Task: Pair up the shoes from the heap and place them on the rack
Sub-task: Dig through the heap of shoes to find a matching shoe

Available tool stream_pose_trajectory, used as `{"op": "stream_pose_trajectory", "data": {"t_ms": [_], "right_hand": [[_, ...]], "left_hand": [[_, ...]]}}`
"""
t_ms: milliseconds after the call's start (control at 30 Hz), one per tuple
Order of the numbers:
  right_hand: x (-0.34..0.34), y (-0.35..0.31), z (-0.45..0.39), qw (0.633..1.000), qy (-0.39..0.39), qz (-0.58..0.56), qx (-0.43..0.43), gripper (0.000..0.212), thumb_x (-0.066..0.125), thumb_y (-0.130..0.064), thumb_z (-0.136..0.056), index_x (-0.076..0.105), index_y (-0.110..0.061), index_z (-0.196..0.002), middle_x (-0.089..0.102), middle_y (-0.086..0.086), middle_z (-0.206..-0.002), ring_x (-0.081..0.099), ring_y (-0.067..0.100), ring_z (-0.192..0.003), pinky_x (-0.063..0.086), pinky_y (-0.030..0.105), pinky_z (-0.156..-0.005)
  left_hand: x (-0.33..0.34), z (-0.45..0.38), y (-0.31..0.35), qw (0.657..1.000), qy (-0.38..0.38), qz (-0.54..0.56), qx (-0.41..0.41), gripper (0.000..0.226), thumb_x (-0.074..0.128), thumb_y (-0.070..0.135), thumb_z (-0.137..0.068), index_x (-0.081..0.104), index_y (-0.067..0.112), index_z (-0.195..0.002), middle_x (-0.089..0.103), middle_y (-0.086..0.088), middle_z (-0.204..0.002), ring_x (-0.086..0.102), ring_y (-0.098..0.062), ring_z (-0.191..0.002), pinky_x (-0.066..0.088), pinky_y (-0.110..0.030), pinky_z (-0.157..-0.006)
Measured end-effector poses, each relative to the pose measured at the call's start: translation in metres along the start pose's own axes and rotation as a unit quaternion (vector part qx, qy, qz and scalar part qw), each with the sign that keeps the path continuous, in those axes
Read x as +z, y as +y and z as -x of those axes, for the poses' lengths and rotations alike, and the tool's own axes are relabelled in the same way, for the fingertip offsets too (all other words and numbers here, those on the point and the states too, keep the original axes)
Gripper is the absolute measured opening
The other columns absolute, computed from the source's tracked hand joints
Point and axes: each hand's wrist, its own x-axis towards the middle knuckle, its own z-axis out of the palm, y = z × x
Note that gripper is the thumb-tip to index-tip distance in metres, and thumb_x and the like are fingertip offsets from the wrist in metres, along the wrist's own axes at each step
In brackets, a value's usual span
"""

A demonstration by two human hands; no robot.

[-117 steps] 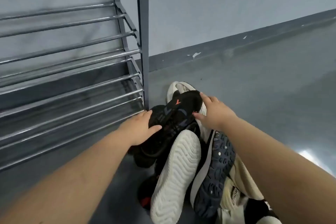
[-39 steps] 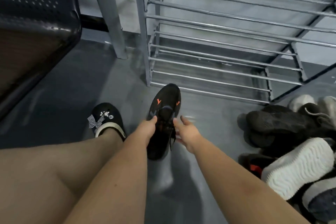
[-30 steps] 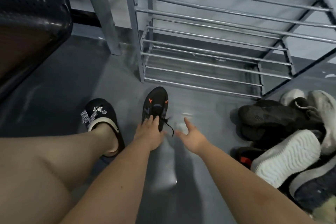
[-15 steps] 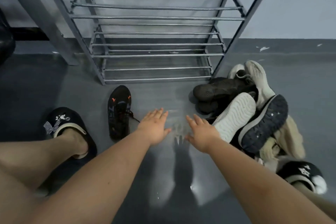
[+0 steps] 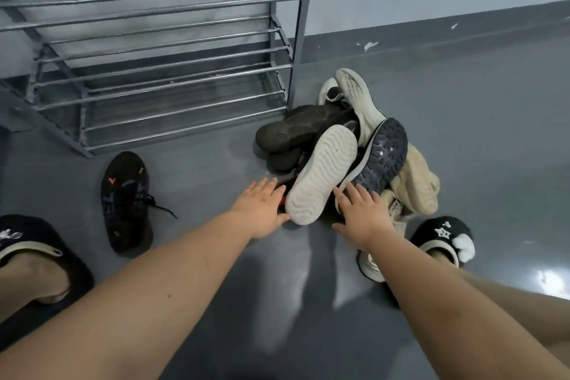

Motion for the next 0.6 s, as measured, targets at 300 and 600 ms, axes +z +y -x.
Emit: {"op": "stream_pose_trajectory", "data": {"t_ms": [300,600], "right_hand": [[0.022,0.013,-0.036,0.990,0.054,-0.121,0.046,0.079,0.036,-0.059,-0.093,0.001,-0.021,-0.153,-0.002,0.008,-0.161,-0.003,0.027,-0.148,0.008,0.044,-0.120],[0.043,-0.003,-0.054,0.984,0.039,-0.162,0.058,0.078,0.019,-0.065,-0.093,0.002,-0.017,-0.153,-0.014,0.004,-0.160,-0.017,0.026,-0.147,-0.003,0.048,-0.118]], "left_hand": [[0.011,-0.047,0.015,0.984,-0.055,0.157,-0.071,0.073,0.043,0.045,-0.095,0.006,0.016,-0.152,0.010,-0.007,-0.159,0.017,-0.025,-0.145,0.018,-0.035,-0.117],[0.037,-0.080,0.029,0.784,-0.034,0.564,-0.256,0.057,0.052,0.035,-0.094,0.033,0.015,-0.144,0.048,-0.008,-0.141,0.051,-0.028,-0.123,0.047,-0.036,-0.089]]}}
